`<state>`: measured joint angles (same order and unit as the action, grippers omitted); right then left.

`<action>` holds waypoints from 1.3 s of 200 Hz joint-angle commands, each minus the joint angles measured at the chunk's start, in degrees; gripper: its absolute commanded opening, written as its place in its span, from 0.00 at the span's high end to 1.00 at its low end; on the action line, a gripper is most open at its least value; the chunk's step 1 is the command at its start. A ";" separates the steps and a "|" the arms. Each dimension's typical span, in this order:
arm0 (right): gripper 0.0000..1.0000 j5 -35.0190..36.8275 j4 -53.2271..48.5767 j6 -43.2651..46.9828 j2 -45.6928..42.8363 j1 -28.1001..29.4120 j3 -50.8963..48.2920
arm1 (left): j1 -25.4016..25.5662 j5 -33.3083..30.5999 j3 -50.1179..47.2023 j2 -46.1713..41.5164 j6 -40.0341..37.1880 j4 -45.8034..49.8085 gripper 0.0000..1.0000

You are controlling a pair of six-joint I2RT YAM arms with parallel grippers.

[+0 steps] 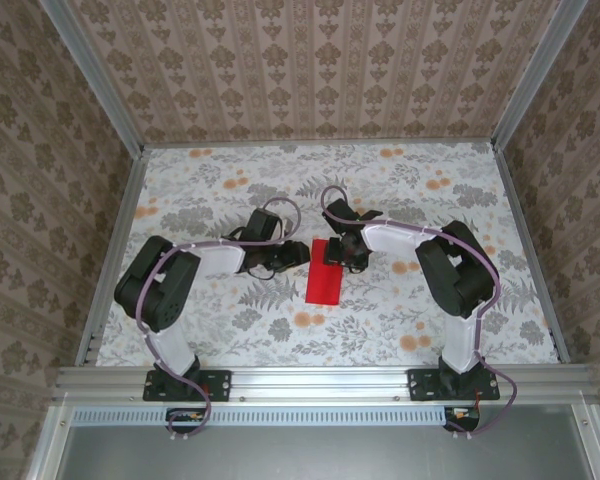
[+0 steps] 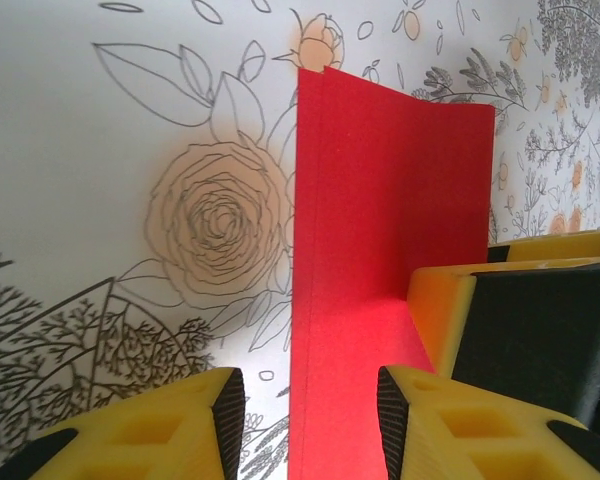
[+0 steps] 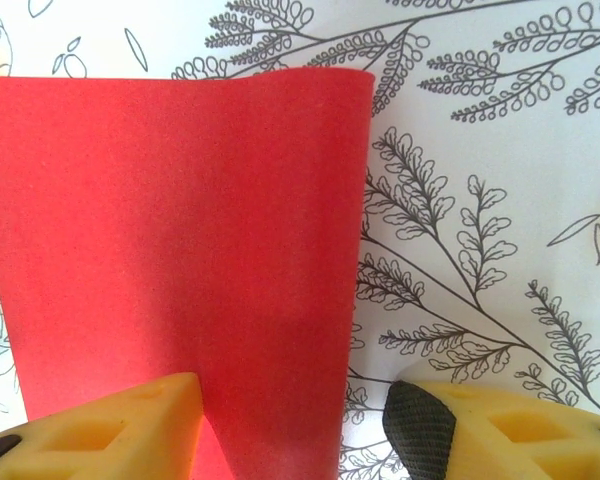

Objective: Fold a paper plane with a square sheet of paper (pick it up from the middle)
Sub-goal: Hold the square sheet of paper at the center of the table.

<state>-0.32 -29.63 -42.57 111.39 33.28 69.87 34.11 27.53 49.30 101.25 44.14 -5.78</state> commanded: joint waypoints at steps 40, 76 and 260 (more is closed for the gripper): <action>0.38 -1.90 0.80 1.59 13.32 0.68 -4.38 | 0.43 0.39 1.89 1.10 -0.84 0.28 0.59; 0.36 -2.23 1.15 1.87 13.76 0.65 -4.48 | 0.26 -3.61 1.25 -0.91 -2.97 2.65 0.60; 0.34 -2.58 1.25 2.43 16.73 0.65 -4.08 | 0.52 4.60 1.68 2.97 -0.44 -2.83 0.81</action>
<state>-0.30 -31.77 -41.52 113.10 33.61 72.03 34.20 29.54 50.02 102.74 43.57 -7.60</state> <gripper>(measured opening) 0.662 0.210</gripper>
